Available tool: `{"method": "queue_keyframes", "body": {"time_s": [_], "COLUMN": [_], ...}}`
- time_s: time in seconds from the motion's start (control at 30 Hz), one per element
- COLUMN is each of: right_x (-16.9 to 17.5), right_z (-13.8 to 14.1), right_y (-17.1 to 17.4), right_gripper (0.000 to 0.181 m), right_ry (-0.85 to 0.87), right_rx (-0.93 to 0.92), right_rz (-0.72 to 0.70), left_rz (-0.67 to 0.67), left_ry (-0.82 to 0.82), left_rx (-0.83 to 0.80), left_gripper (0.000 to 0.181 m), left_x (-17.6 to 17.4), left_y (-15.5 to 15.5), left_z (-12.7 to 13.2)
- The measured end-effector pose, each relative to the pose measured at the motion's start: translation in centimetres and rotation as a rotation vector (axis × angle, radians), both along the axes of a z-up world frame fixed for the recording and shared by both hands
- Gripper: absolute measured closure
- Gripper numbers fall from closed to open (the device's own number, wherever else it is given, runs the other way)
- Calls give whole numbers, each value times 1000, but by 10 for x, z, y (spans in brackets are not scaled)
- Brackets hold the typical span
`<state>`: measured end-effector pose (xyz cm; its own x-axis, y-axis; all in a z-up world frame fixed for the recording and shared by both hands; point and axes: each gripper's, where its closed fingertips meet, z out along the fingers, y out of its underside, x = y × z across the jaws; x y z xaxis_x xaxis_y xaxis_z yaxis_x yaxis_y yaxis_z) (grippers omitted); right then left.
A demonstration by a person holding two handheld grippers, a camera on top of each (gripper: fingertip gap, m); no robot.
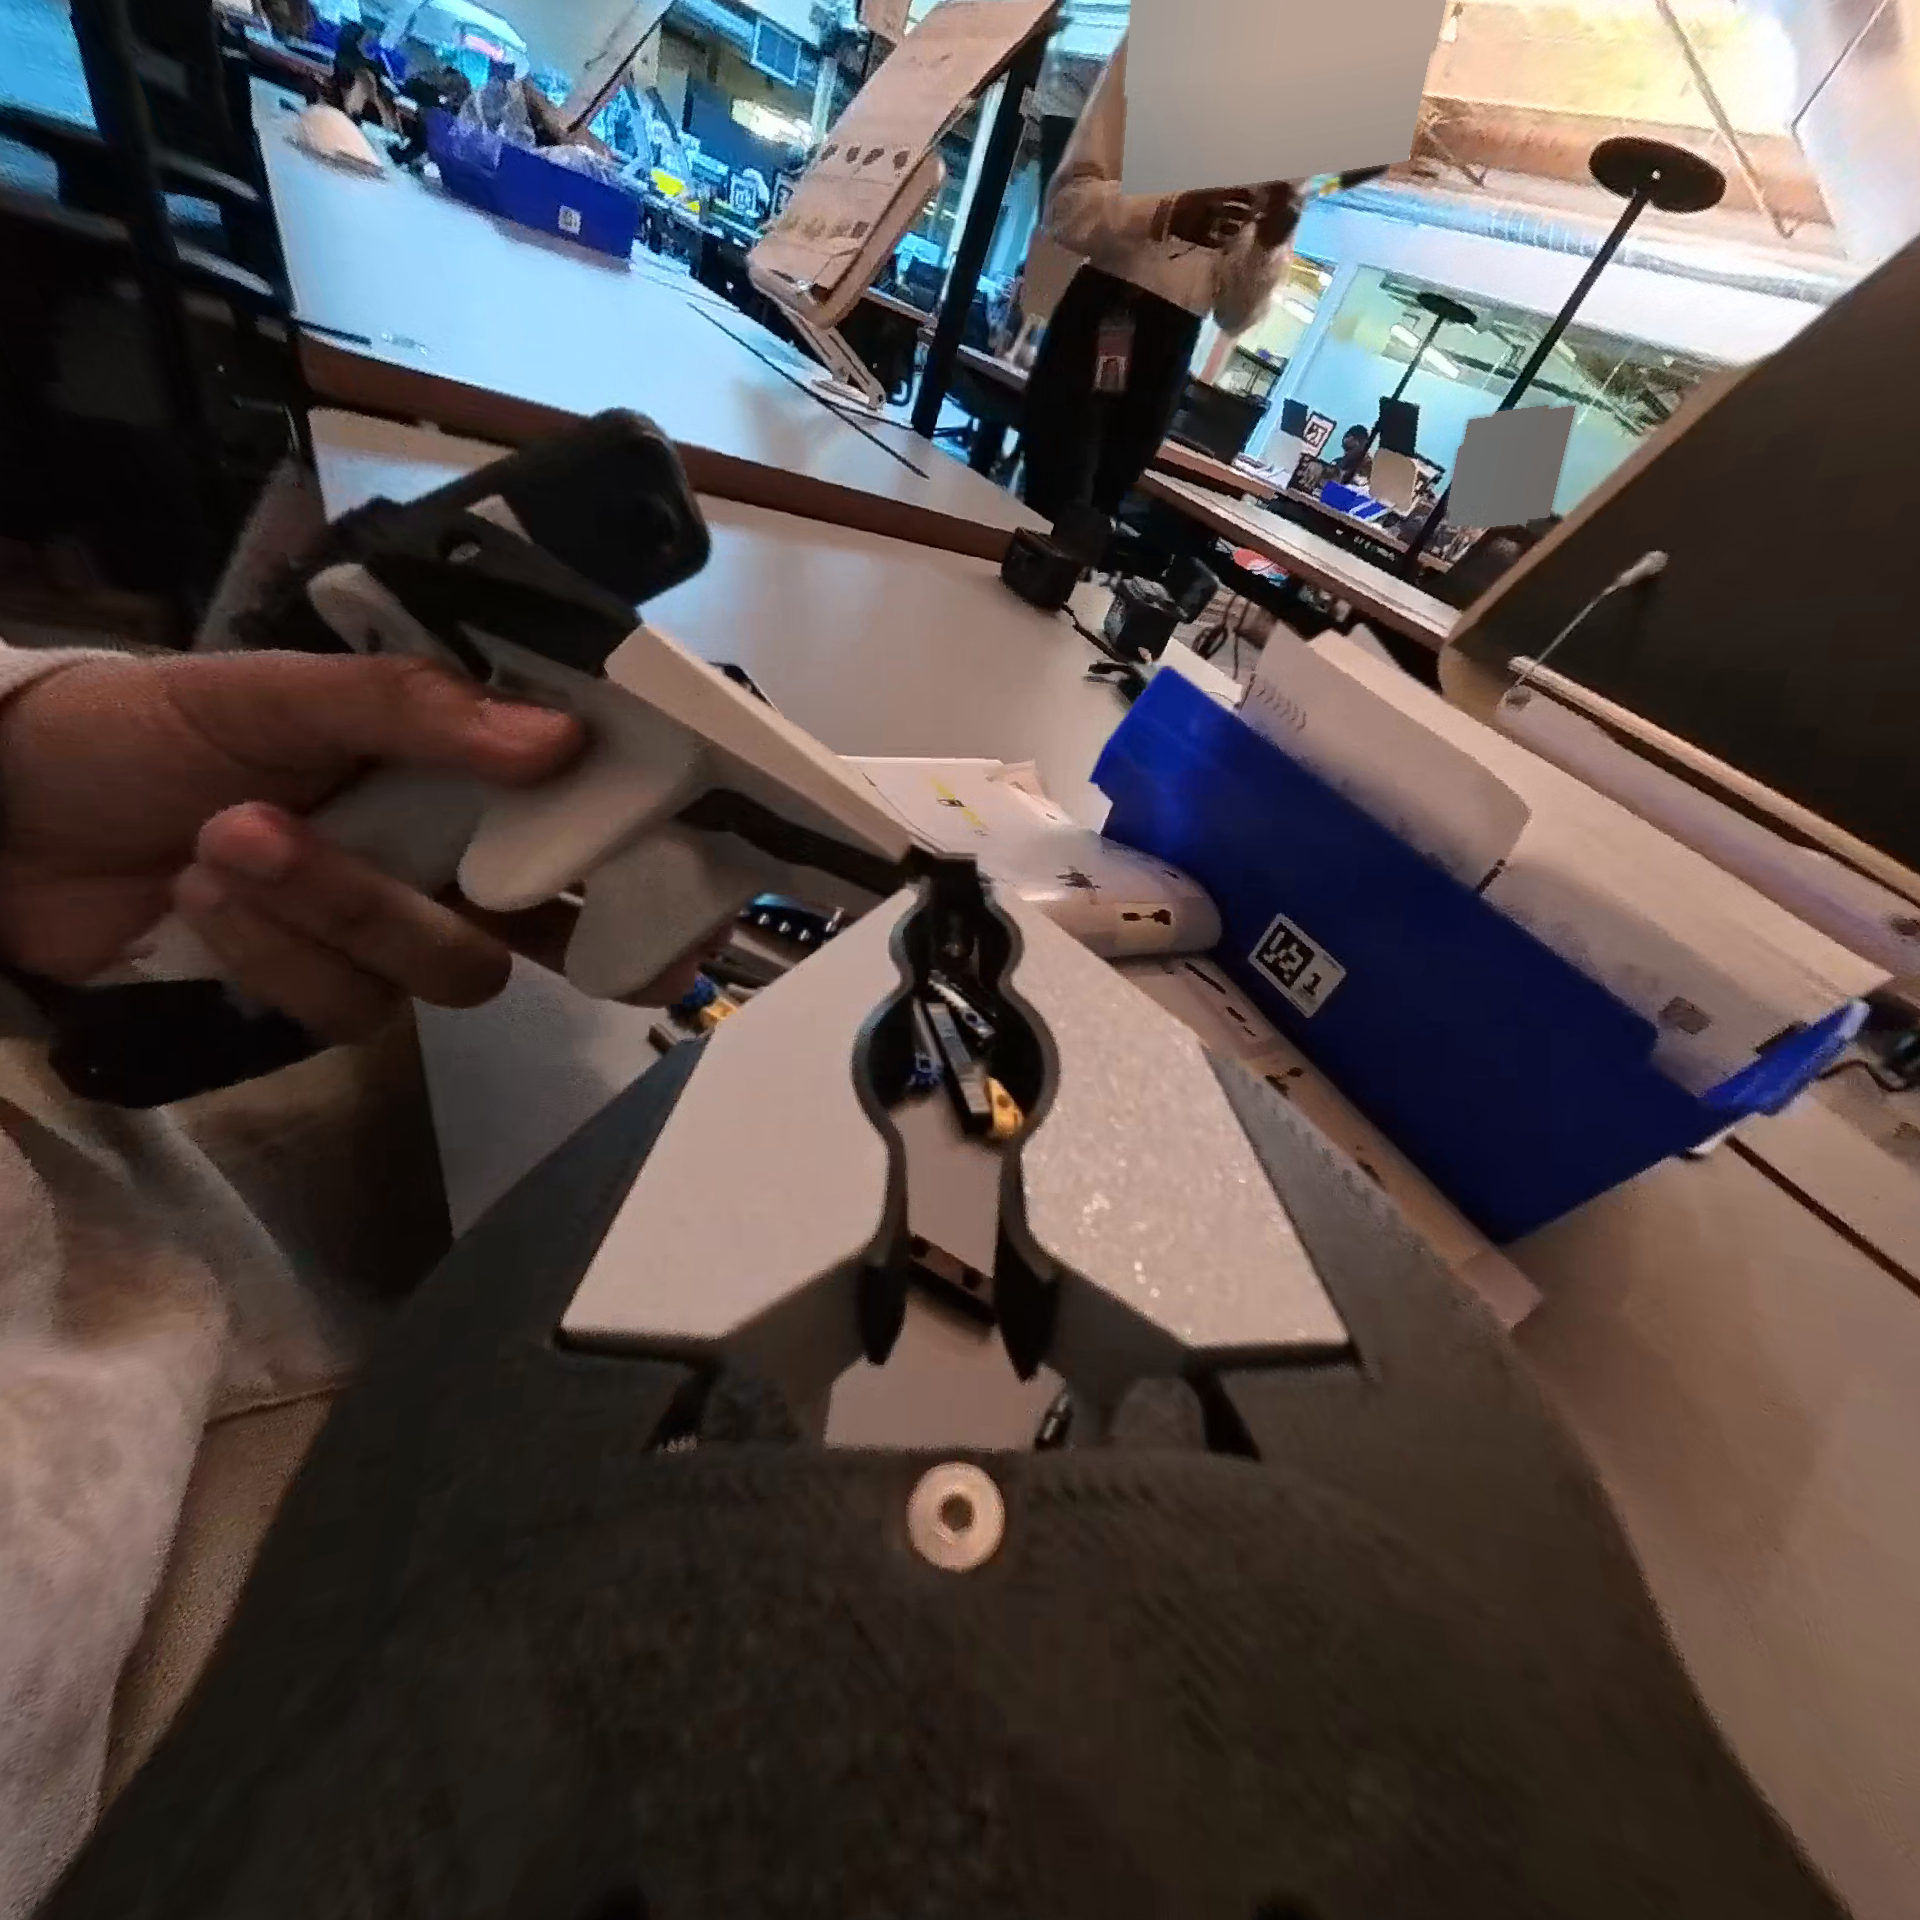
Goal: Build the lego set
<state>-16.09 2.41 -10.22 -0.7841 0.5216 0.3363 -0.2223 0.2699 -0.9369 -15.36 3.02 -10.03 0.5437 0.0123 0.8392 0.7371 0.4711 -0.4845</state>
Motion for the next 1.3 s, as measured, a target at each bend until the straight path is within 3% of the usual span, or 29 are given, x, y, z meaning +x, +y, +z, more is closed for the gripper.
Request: {"method": "queue_keyframes", "body": {"time_s": [0.03, 0.77, 1.3], "right_x": [1, 8, 9], "right_z": [-1, -7, -11], "right_y": [-2, -5, -7], "right_gripper": [176, 173, 176], "right_ry": [11, 95, -8], "right_rx": [11, 69, 11], "right_rz": [0, 33, 70], "left_rz": [-3, -28, -10], "left_ry": [-4, -41, -21], "left_rx": [-4, 24, 6], "left_gripper": [169, 176, 181], "left_x": [0, -2, -6], "left_y": [1, -4, -9], "left_z": [-1, -7, -9]}}
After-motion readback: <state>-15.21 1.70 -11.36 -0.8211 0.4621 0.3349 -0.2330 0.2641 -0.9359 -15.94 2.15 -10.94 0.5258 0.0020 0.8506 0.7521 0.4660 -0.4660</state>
